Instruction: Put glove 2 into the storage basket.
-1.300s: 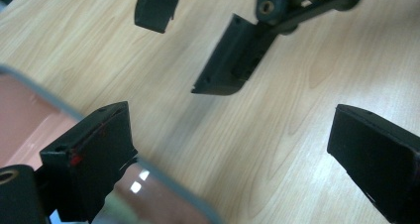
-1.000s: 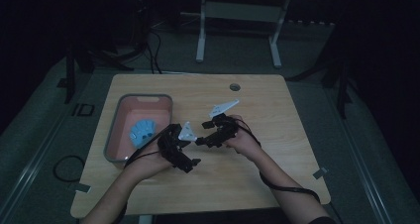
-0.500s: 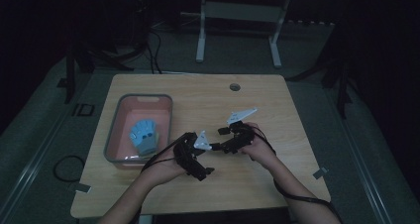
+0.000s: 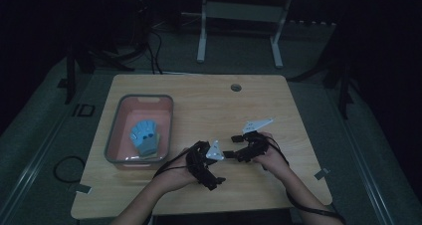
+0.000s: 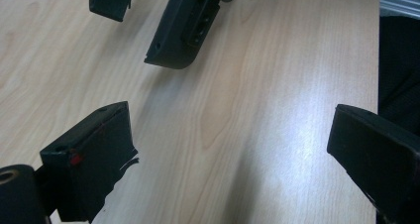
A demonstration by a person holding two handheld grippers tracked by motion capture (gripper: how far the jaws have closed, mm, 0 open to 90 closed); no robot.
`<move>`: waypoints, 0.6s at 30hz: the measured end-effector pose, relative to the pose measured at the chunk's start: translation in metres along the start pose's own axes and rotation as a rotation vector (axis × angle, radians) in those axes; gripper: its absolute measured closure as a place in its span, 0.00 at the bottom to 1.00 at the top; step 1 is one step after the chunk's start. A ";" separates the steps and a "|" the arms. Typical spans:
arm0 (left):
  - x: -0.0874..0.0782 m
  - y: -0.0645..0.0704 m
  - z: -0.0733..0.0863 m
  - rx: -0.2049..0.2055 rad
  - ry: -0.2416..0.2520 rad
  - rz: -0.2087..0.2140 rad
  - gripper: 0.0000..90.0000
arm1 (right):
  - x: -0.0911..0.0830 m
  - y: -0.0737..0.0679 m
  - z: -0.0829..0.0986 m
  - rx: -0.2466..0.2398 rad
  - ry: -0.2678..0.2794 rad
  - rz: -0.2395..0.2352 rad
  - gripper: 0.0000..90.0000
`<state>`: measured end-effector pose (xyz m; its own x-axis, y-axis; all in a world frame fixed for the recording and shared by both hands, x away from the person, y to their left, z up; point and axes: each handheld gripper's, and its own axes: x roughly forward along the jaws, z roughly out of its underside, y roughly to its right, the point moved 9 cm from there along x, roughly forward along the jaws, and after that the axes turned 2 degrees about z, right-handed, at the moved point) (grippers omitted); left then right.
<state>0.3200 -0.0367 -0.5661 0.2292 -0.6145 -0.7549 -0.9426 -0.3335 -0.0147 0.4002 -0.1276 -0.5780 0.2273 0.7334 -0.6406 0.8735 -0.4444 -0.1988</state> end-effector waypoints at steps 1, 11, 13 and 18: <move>0.002 0.002 0.000 0.005 -0.003 0.006 0.05 | -0.001 0.000 0.002 0.004 0.003 0.000 0.21; 0.022 0.013 -0.002 0.020 0.015 0.026 0.05 | -0.014 0.006 0.025 0.023 0.014 0.028 0.20; 0.024 0.015 -0.002 0.019 0.016 0.029 0.05 | -0.017 0.007 0.031 0.028 0.012 0.033 0.20; 0.031 0.020 -0.003 0.027 0.026 0.035 0.05 | -0.022 0.007 0.043 0.022 0.008 0.034 0.19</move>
<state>0.3091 -0.0646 -0.5880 0.2017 -0.6442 -0.7378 -0.9564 -0.2918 -0.0066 0.3825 -0.1695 -0.5972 0.2600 0.7221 -0.6411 0.8557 -0.4799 -0.1935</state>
